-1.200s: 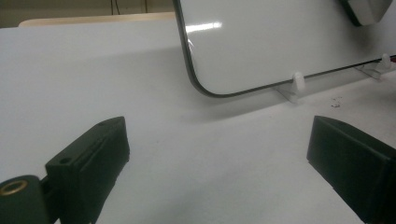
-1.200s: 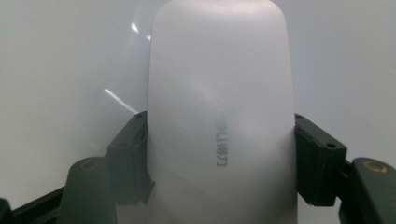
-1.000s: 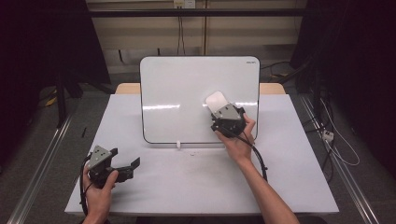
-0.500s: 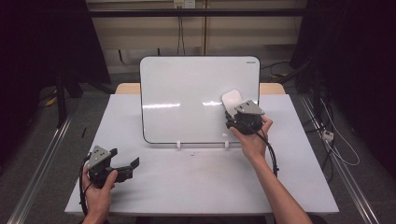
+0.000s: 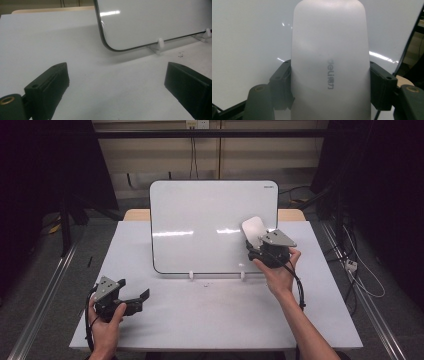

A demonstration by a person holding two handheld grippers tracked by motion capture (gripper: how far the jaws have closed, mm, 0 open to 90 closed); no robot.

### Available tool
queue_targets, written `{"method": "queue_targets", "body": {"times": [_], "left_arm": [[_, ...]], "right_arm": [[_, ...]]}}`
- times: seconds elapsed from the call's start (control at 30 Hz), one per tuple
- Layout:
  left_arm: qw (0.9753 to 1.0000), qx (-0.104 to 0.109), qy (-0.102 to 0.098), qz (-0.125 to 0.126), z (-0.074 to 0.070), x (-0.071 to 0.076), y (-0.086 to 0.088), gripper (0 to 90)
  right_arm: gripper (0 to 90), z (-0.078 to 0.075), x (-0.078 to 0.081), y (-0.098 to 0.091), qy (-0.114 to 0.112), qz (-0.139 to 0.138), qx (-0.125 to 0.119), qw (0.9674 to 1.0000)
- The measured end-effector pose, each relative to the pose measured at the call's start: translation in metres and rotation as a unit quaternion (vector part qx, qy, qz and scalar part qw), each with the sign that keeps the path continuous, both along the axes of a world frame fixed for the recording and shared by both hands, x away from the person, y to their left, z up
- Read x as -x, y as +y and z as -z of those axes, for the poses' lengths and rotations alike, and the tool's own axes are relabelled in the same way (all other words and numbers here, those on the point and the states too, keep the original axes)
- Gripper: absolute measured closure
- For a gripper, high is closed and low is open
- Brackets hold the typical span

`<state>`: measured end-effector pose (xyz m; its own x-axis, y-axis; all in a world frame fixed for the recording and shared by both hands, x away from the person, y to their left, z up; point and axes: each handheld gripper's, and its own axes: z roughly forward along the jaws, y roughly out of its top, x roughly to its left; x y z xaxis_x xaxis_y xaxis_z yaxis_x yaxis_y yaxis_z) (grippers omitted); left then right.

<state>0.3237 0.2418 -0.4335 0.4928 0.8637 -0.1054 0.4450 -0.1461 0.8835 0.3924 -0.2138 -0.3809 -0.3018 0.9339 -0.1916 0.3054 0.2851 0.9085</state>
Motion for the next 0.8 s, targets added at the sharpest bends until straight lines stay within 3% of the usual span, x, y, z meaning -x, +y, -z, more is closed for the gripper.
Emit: {"method": "queue_targets", "body": {"times": [0.3, 0.53, 0.8], "left_arm": [[1.0, -0.006, 0.001, 0.002, 0.001, -0.001, -0.001, 5.6], [1.0, 0.008, 0.0, -0.003, 0.001, -0.002, 0.003, 5.6], [1.0, -0.005, -0.001, 0.004, 0.0, -0.003, -0.001, 5.6]], "right_arm": [[31.7, 0.001, 0.009, -0.01, 0.001, 0.003, 0.013, 0.9999], [31.7, 0.002, 0.013, -0.015, 0.002, 0.003, 0.02, 0.9998], [31.7, 0.013, 0.021, -0.017, 0.013, 0.0, 0.035, 0.9993]]}}
